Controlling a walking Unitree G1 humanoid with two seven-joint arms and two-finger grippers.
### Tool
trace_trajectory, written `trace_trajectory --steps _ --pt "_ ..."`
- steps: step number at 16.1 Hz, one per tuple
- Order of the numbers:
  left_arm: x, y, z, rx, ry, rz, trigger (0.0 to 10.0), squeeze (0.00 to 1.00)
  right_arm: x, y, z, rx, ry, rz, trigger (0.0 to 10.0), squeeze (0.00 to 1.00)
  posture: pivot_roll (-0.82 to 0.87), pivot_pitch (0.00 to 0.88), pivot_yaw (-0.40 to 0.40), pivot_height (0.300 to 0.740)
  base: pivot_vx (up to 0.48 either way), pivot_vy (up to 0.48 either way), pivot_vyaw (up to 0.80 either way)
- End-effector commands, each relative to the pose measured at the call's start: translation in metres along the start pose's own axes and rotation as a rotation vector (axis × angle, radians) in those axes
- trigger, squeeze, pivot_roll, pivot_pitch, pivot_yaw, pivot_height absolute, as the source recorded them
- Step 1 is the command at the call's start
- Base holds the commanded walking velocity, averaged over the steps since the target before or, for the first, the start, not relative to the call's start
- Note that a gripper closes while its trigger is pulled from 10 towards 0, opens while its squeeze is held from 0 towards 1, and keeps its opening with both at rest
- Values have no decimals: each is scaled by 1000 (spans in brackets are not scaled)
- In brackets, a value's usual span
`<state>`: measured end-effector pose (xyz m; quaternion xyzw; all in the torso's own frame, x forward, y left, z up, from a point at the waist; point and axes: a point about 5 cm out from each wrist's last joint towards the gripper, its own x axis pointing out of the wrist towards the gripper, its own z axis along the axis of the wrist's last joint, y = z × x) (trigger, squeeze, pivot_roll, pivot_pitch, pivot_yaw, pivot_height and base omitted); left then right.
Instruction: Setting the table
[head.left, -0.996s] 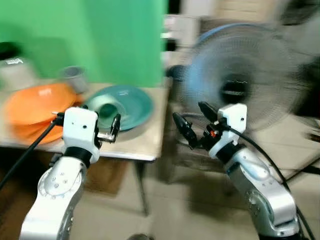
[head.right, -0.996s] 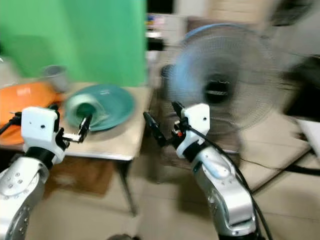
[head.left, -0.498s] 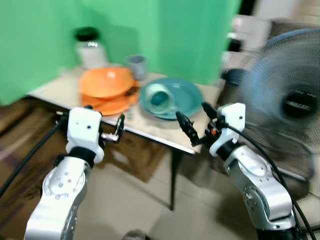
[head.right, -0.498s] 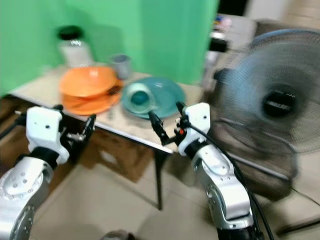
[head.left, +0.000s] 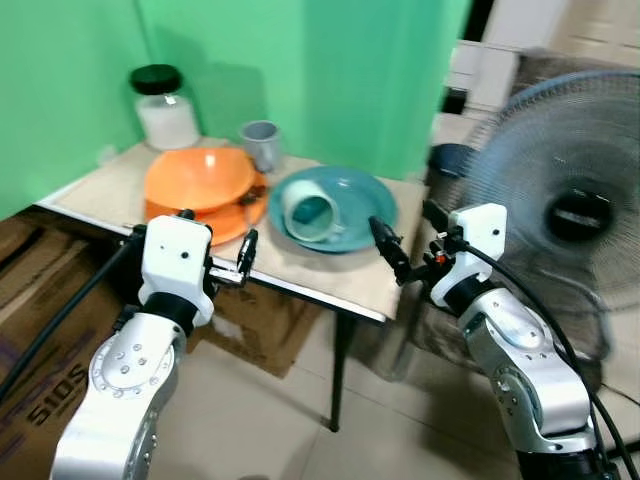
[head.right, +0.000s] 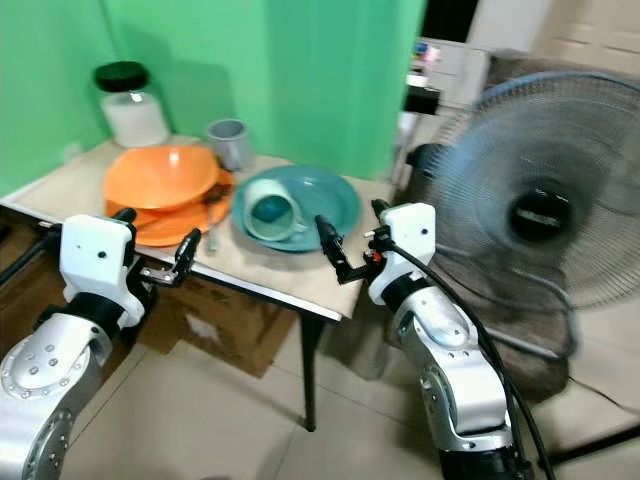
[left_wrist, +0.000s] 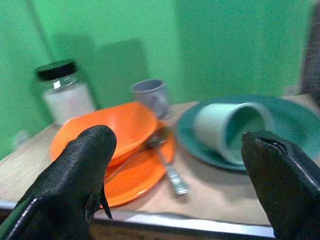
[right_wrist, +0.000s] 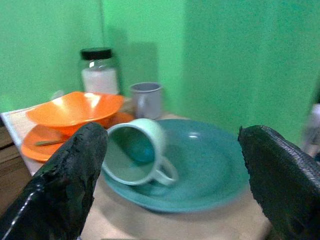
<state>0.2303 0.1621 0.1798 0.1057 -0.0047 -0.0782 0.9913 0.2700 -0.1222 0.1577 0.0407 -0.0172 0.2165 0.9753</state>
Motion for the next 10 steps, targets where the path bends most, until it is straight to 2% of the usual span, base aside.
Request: trace_trajectory --steps 1,2,8,9,10 --pt "-1 4 -2 14 13 8 10000 0 5 3 4 -5 -20 10 10000 1000 133 0 -7 740 334 0 800" --pt "-1 4 -2 14 14 8 10000 0 5 3 4 -5 -22 10 10000 1000 133 0 -7 740 330 0 800" --pt "-1 6 -2 31 15 -2 10000 0 11 1 5 -19 -28 16 10000 992 140 0 -1 740 329 0 0" --pt "-1 6 -2 34 16 -7 10000 0 12 0 5 -39 -25 20 10000 745 141 0 0 740 311 0 0" --pt "0 6 -2 40 19 -14 10000 0 14 -1 5 -67 -21 26 10000 639 140 0 3 740 304 0 0"
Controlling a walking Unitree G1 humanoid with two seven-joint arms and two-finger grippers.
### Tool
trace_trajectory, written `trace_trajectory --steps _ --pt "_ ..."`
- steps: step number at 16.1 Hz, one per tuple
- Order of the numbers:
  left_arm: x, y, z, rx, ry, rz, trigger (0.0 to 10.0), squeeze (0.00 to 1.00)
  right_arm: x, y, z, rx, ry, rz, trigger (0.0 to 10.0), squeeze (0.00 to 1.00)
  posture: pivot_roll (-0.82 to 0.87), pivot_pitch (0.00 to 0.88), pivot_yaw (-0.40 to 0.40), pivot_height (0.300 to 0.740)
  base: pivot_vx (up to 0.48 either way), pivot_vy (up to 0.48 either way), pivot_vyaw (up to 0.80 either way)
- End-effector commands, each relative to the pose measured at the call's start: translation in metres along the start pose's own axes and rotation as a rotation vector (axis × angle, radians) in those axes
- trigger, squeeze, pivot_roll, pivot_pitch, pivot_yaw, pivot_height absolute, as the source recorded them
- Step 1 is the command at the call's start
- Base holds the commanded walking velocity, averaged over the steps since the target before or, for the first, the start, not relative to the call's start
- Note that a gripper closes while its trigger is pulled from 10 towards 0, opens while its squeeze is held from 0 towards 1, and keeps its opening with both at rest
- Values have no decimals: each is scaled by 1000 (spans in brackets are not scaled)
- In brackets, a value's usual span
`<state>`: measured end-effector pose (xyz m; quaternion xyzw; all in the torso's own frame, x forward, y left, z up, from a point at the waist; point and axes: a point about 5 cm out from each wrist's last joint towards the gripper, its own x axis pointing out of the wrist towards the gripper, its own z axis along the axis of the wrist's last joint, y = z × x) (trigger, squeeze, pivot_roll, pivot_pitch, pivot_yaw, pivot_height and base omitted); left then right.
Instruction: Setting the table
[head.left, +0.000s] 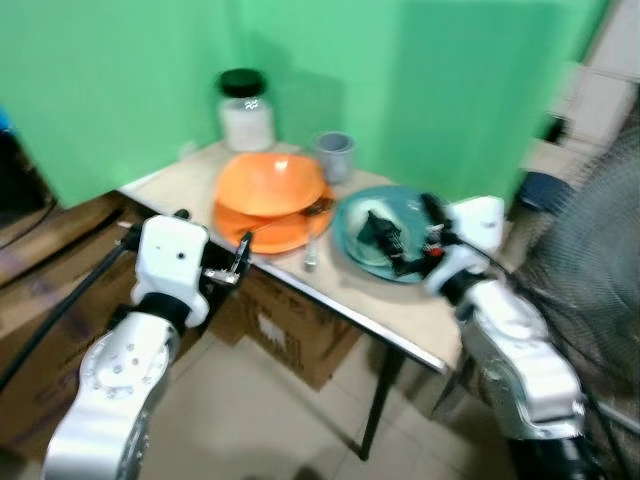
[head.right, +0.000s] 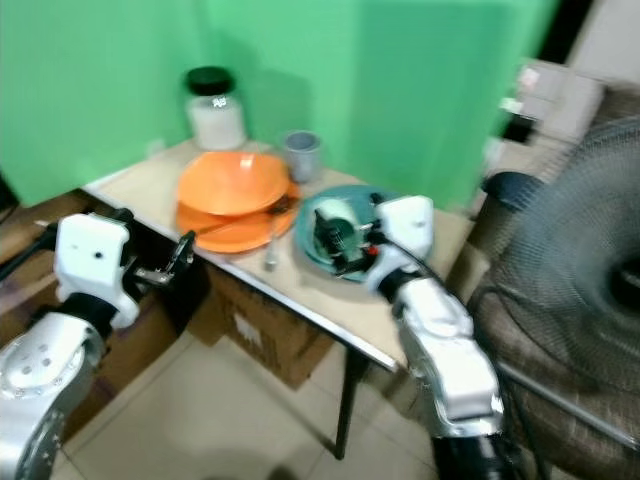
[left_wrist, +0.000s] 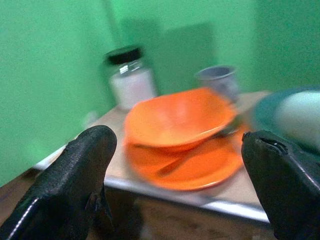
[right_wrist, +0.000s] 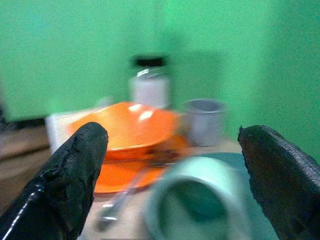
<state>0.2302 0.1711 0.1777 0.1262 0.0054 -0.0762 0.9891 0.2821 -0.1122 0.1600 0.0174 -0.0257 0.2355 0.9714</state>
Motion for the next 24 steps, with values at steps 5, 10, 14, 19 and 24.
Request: trace_trajectory --steps 5,10,14,19,24 --pt "-6 -17 -9 1 28 -238 10000 0 17 -24 -7 -175 92 -30 10000 0 130 0 8 740 0 0 0" --pt "-15 -28 -18 8 105 -486 10000 0 36 -36 -27 -263 210 62 10000 0 120 0 1 740 0 0 0" --pt "-15 -27 -19 19 109 -514 10000 0 53 -33 -31 -339 230 118 10000 0 121 0 -6 740 0 0 0" --pt "-14 -30 -19 27 109 -522 10000 0 72 -44 -35 -342 297 19 0 0 121 0 -16 740 0 0 0" --pt "-13 -32 -19 36 103 -525 10000 0 81 -45 -32 -301 325 60 0 0 121 0 -22 740 0 0 0"
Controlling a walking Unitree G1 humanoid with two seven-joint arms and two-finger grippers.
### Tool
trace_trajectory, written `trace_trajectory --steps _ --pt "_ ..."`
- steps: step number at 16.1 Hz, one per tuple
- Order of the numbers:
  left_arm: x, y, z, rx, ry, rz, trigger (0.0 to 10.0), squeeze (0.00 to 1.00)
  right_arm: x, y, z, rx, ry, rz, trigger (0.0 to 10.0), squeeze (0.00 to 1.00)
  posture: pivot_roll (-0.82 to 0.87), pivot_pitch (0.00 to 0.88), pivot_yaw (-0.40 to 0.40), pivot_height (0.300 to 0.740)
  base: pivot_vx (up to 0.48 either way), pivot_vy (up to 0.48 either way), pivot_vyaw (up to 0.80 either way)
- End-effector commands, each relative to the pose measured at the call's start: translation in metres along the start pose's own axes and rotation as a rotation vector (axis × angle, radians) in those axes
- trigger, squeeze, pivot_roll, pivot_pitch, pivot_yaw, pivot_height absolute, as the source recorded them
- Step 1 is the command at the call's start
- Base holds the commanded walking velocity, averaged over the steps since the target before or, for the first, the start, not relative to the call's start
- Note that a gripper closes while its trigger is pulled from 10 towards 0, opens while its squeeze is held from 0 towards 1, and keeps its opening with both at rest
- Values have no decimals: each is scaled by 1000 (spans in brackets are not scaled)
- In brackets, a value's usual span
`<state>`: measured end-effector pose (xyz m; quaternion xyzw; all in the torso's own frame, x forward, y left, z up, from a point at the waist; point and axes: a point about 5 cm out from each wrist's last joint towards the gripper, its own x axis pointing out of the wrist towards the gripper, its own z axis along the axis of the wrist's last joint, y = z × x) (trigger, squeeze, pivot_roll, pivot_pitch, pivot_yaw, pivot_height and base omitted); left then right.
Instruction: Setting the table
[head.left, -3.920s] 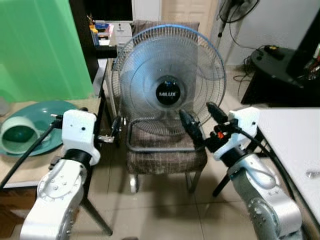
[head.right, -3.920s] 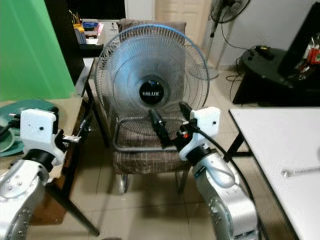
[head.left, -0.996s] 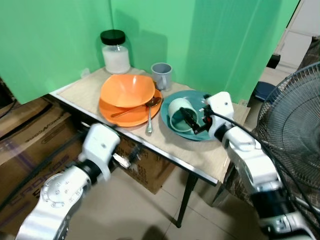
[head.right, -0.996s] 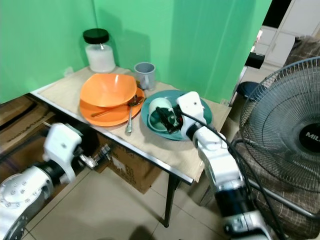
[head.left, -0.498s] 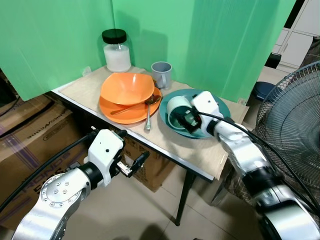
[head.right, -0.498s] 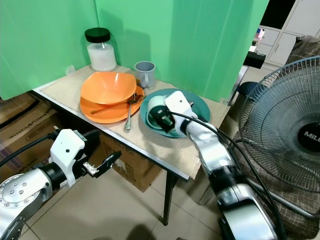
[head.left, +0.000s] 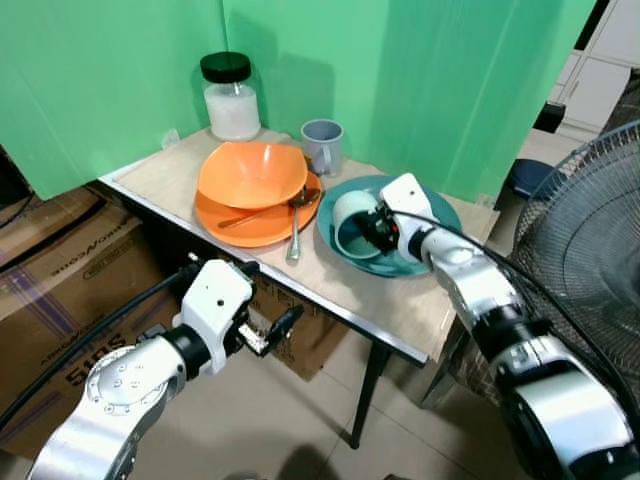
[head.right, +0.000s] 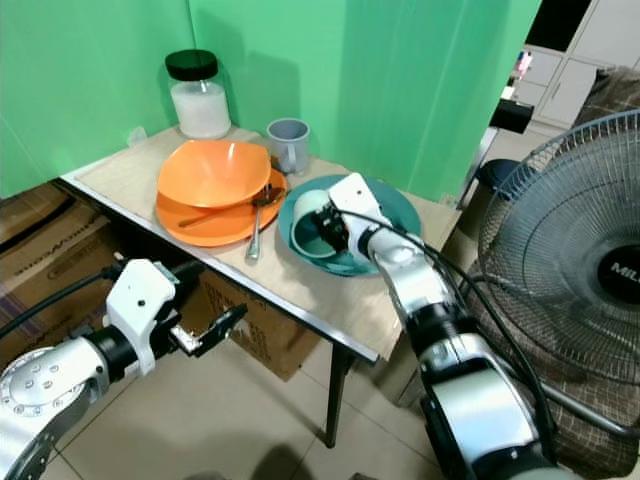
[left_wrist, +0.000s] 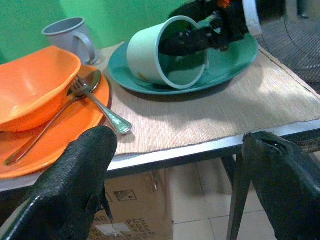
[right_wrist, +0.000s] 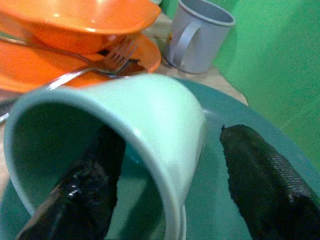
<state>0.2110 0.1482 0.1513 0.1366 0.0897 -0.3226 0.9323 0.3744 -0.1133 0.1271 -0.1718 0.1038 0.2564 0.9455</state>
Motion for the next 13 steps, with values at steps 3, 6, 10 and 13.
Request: trace_trajectory --steps 3,6,10,13 --pt "2 0 0 17 -4 1 10000 0 3 -6 11 1 -21 22 0 0 124 0 -27 740 0 0 0" --pt "2 1 0 20 -4 2 10000 0 3 -9 12 -5 -14 34 0 0 123 0 -29 740 0 0 0" --pt "1 -1 -3 17 6 -26 10000 0 3 -15 16 -7 -23 75 0 0 118 0 -27 740 0 0 0" --pt "2 -2 -3 20 6 -34 10000 0 2 -16 15 -35 8 143 0 0 115 0 -26 740 0 0 0"
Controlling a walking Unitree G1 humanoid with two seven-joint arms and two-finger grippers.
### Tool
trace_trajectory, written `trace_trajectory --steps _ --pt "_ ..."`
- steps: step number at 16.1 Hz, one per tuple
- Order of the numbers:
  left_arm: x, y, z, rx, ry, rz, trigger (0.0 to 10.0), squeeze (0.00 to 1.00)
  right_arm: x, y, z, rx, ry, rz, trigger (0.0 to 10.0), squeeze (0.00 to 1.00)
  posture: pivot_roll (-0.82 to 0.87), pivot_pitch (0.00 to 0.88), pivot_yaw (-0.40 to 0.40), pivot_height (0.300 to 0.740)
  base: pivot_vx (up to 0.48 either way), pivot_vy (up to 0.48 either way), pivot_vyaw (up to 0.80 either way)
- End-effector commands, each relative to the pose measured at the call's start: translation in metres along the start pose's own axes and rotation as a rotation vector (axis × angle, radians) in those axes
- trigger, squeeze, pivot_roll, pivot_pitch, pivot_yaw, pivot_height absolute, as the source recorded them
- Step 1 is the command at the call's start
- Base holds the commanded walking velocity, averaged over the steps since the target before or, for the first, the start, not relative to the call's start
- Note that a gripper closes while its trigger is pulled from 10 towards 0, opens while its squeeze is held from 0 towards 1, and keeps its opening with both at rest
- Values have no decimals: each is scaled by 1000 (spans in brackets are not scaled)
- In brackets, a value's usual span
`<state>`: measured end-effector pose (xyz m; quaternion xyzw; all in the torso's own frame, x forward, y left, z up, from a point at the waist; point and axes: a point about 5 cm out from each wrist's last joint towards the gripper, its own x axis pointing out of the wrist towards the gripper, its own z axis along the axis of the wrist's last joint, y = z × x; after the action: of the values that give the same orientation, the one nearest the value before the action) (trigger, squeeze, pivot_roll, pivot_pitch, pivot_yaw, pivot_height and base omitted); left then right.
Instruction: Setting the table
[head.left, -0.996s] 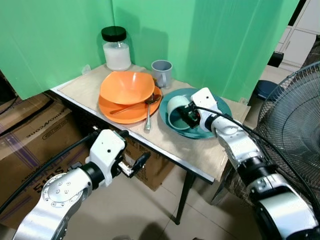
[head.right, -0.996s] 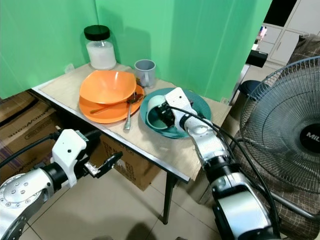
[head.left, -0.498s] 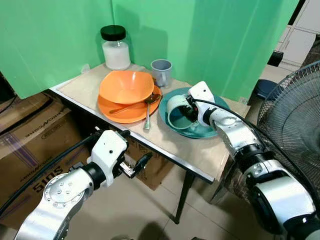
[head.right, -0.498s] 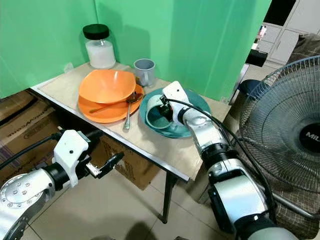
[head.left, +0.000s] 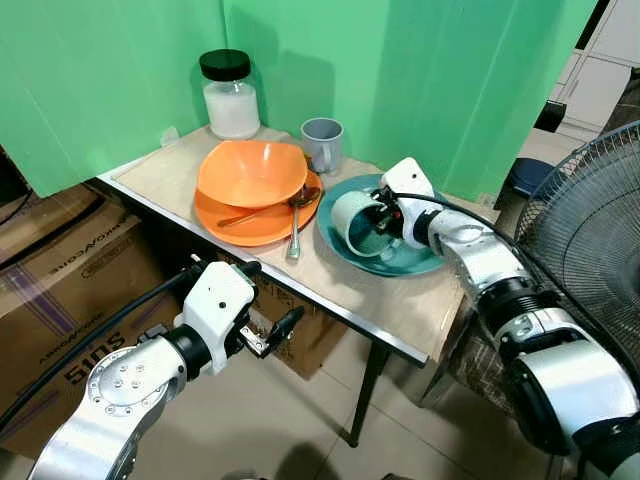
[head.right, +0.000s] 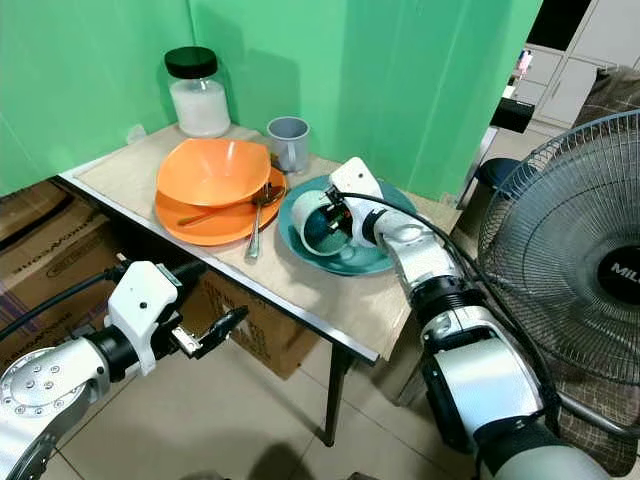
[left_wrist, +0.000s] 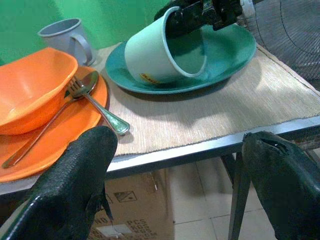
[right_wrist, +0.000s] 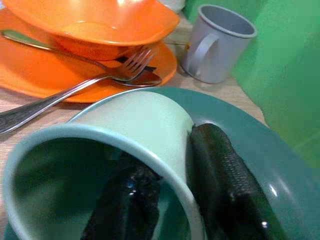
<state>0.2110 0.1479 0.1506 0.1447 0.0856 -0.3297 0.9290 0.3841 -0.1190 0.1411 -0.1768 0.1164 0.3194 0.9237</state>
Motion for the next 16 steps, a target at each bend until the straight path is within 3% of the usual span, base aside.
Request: trace_trajectory --steps 1,7,10,13,14,15,16 --pt "1 -2 -2 1 9 -23 10000 0 0 -3 3 -18 13 26 0 0 115 0 -26 740 0 0 0" --pt "3 -4 -4 -3 7 -33 10000 0 -3 -13 28 -160 30 154 0 0 105 0 -35 740 0 0 0" --pt "6 -7 -5 -12 1 -30 10000 0 -8 -27 51 -318 88 195 0 0 95 0 -63 740 0 0 0" --pt "7 -10 -7 -19 2 -26 10000 0 -5 -26 59 -456 193 225 0 0 94 0 -88 740 0 0 0" --pt "6 -11 -8 -20 4 -26 10000 0 -2 -24 57 -535 242 224 1294 0 96 0 -92 740 0 0 0" --pt "6 -12 -8 -21 4 -26 10000 0 -1 -22 56 -559 264 236 10000 0 98 0 -96 740 0 0 0" --pt "5 -12 -8 -23 5 -25 10000 0 -1 -20 56 -566 277 250 10000 0 99 0 -97 740 0 0 0"
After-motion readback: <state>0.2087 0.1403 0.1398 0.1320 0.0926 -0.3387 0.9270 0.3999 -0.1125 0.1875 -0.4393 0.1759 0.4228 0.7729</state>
